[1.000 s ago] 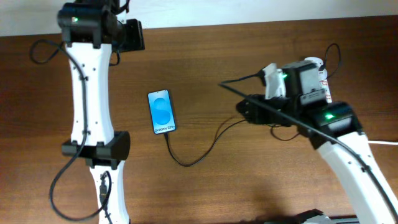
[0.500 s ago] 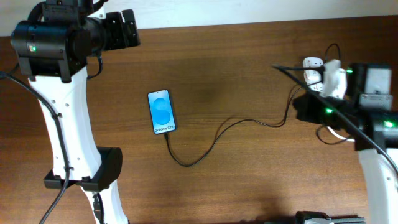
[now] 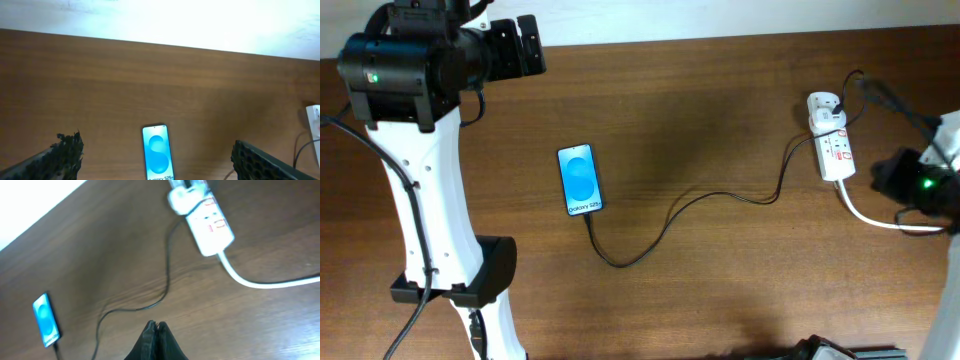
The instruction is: Plug charger to phone and switch on socket
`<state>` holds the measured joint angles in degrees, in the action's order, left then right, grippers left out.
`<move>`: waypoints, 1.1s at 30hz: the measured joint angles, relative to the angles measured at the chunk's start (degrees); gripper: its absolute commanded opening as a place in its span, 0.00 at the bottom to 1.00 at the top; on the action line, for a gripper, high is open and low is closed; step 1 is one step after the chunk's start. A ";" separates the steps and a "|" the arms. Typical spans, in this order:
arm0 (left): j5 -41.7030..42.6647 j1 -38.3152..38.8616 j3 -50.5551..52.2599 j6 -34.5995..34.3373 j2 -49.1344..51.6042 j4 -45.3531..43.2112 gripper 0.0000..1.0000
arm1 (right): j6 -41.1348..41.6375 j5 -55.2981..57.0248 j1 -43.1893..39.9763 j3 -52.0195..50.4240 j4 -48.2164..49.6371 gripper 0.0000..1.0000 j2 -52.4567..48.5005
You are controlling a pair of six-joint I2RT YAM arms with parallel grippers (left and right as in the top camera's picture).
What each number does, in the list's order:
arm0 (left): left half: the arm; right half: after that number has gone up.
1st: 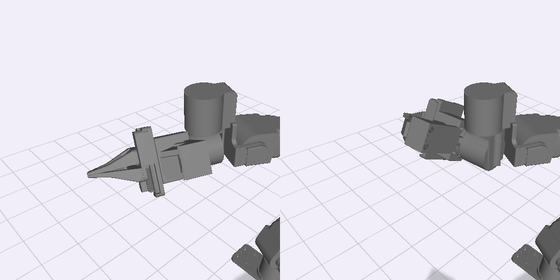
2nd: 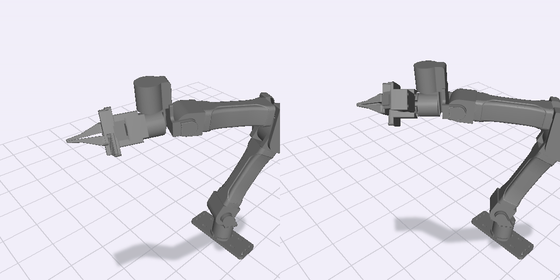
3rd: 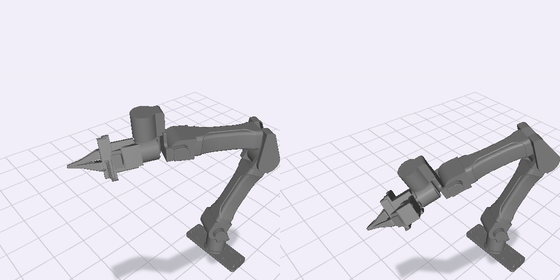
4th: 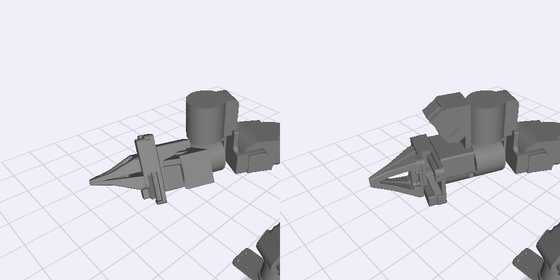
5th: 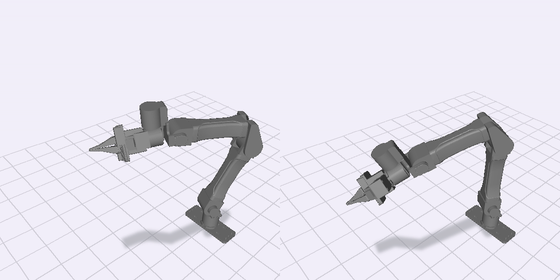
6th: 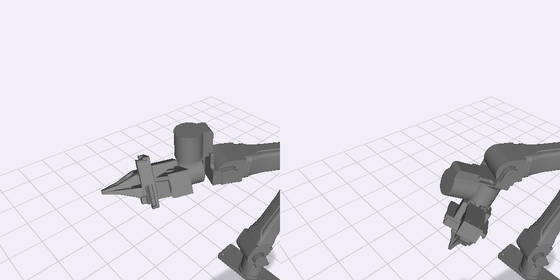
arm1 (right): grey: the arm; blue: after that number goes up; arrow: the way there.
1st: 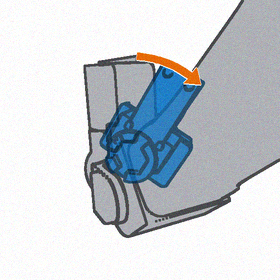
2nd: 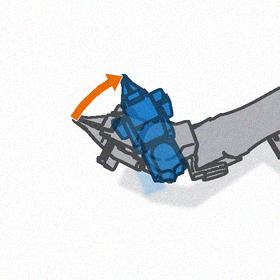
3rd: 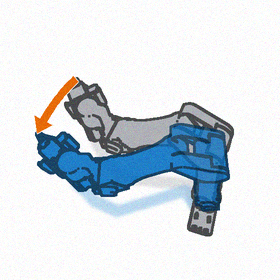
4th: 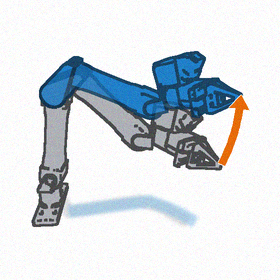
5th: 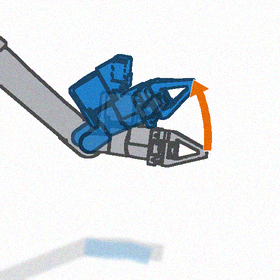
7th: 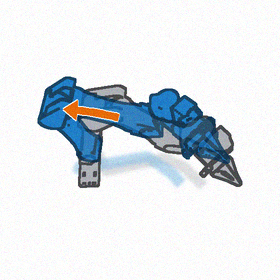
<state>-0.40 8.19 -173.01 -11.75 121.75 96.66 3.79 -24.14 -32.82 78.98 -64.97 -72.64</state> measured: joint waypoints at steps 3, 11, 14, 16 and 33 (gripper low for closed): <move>0.00 0.00 0.00 0.00 0.00 0.00 0.99 | -0.26 -0.33 -2.12 0.00 2.95 0.04 -3.91; 0.00 0.00 0.00 0.00 0.00 0.00 0.99 | 2.95 -1.49 -3.43 0.00 13.75 0.04 -16.11; 0.02 0.00 0.00 0.00 0.00 0.00 0.99 | 4.00 -2.49 -3.43 0.00 17.92 0.04 -20.04; 0.00 0.00 0.00 0.00 0.00 0.00 0.99 | 4.35 -2.97 -3.43 0.00 20.11 0.04 -22.16; 0.00 0.00 0.00 0.00 0.00 0.00 0.99 | 7.80 -4.66 -3.43 0.00 38.71 0.04 -32.92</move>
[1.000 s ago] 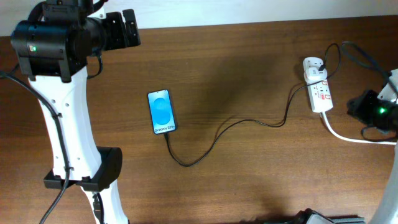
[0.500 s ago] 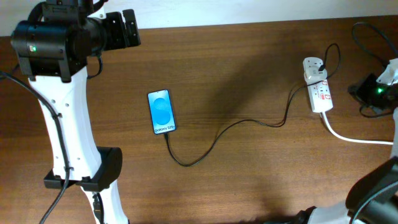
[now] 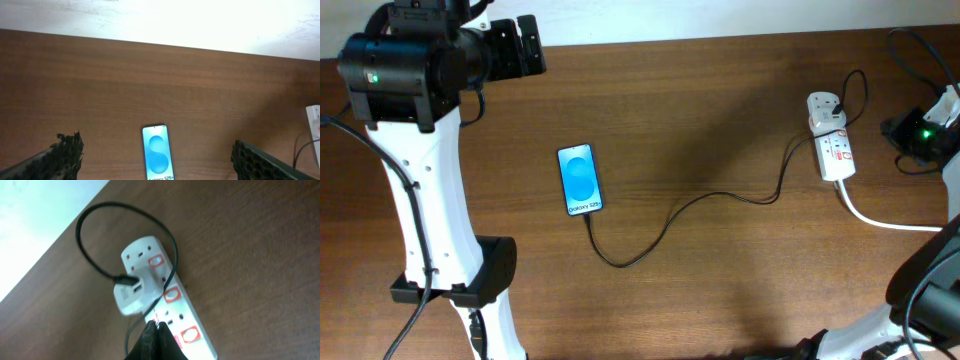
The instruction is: Plug charger to phone and switch on socket
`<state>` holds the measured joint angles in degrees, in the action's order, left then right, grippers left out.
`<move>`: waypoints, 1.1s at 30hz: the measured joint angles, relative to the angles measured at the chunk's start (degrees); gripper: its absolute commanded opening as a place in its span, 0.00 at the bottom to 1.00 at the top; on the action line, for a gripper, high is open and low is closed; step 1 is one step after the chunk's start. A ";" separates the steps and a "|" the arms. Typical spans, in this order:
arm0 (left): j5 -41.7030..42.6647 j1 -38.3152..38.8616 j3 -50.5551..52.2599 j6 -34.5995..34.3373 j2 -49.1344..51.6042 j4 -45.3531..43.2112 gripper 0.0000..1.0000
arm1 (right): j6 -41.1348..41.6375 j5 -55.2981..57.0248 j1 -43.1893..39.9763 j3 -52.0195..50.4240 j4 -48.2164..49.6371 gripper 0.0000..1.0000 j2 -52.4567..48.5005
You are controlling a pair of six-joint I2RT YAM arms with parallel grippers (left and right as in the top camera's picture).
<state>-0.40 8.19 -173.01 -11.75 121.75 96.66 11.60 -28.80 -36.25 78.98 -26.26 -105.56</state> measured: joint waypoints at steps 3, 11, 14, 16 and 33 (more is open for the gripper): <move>0.02 0.00 0.00 0.00 0.00 0.00 0.99 | 0.68 -0.02 0.00 0.00 1.68 0.04 -2.14; 0.00 0.00 0.00 0.00 0.00 0.00 0.99 | 2.12 -0.02 0.57 0.00 5.31 0.04 -6.45; 0.02 0.00 0.00 -0.02 0.00 0.00 0.99 | 3.98 0.00 2.08 0.00 7.32 0.04 -8.04; 0.02 0.00 0.00 0.00 0.00 0.00 0.99 | 5.55 0.02 2.73 0.00 8.13 0.04 -9.03; 0.00 0.00 0.00 0.00 0.00 0.00 0.99 | 17.35 0.68 4.46 0.00 10.99 0.04 -15.32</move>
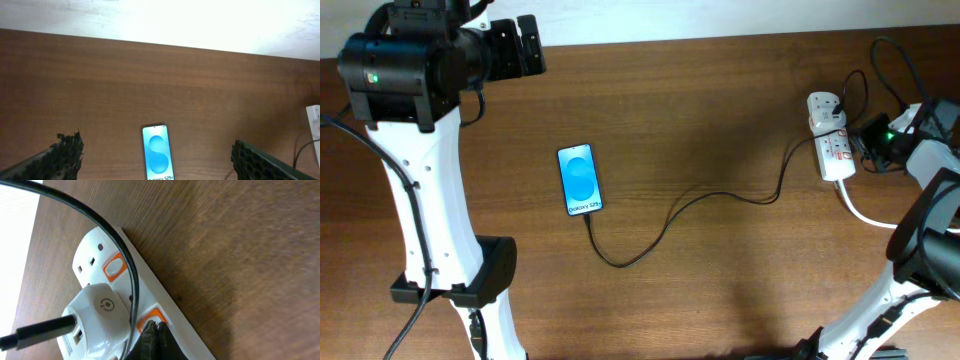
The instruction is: Plug charger to phone and switch on socket
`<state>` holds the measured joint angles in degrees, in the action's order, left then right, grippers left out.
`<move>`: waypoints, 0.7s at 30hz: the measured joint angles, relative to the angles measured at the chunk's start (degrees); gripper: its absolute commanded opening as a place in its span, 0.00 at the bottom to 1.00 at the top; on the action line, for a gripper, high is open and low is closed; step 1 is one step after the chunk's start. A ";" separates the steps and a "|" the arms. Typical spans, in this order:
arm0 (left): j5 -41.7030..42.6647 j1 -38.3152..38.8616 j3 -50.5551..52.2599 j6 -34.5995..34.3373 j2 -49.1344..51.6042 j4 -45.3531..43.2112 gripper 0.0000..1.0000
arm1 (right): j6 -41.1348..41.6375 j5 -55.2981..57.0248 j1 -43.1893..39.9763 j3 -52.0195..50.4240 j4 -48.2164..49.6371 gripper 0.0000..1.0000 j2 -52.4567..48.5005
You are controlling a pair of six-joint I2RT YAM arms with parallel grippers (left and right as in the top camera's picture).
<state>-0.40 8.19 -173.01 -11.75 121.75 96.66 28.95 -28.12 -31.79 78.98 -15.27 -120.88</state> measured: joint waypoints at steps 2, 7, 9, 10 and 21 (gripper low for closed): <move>0.00 0.00 0.00 0.00 0.00 0.00 0.99 | 0.11 0.00 0.70 0.00 0.50 0.04 -0.66; 0.00 0.00 0.00 0.00 0.00 0.00 0.99 | 0.26 0.26 1.18 0.11 1.40 0.04 -0.83; 0.00 0.00 0.00 0.00 0.00 0.00 0.99 | 0.35 0.46 1.36 0.20 1.49 0.04 -0.85; 0.02 0.00 0.00 0.00 0.00 0.00 0.99 | 0.42 0.61 1.40 0.22 1.51 0.04 -0.85; 0.00 0.00 0.00 0.00 0.00 0.00 0.99 | 0.42 1.14 1.53 0.33 1.38 0.04 -0.92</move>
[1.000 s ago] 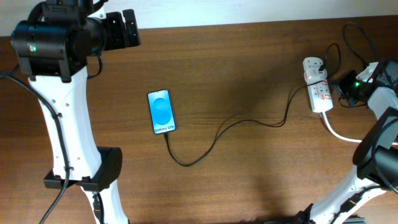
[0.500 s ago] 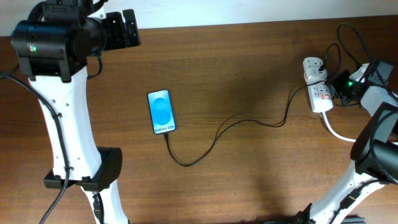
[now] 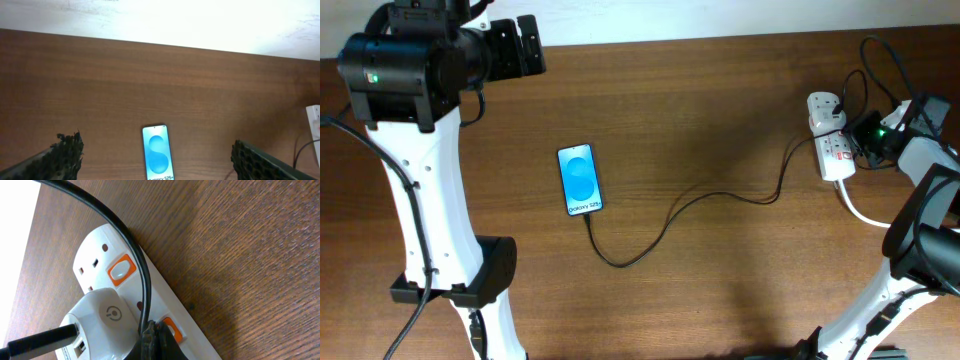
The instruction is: Plug charger to phone and switch on socket
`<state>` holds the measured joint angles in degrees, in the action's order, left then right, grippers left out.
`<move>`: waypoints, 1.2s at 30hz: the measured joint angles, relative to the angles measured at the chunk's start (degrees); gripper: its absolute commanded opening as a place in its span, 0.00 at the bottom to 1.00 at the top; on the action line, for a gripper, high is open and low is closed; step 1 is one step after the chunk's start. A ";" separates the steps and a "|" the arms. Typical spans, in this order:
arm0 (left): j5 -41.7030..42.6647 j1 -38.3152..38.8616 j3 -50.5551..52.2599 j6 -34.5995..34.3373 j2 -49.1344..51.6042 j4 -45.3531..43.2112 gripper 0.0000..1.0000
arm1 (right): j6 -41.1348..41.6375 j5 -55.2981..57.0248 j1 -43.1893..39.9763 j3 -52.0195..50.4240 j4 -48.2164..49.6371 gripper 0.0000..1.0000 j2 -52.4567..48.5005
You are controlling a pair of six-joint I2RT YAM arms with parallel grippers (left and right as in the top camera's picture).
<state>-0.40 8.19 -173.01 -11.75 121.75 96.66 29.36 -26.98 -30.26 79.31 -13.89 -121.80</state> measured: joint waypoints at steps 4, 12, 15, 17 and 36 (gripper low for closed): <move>0.00 0.00 0.00 0.00 0.00 0.00 0.99 | -0.02 0.61 0.35 0.15 -0.17 0.04 0.00; 0.02 0.00 0.00 0.00 0.00 0.00 0.99 | 0.02 2.51 1.18 0.79 -0.98 0.04 0.00; 0.02 0.00 0.00 0.00 0.00 0.00 0.99 | -0.02 2.56 1.18 1.18 -2.12 0.04 0.00; 0.02 0.00 0.00 0.00 0.00 0.00 0.99 | -0.04 2.56 1.18 1.40 -2.62 0.04 0.00; 0.00 0.00 0.00 -0.02 0.00 0.00 0.99 | -0.02 2.54 1.20 2.25 -5.22 0.04 0.02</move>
<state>-0.40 8.19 -173.01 -11.77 121.75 96.66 29.34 -24.45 -29.06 81.56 -19.11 -121.78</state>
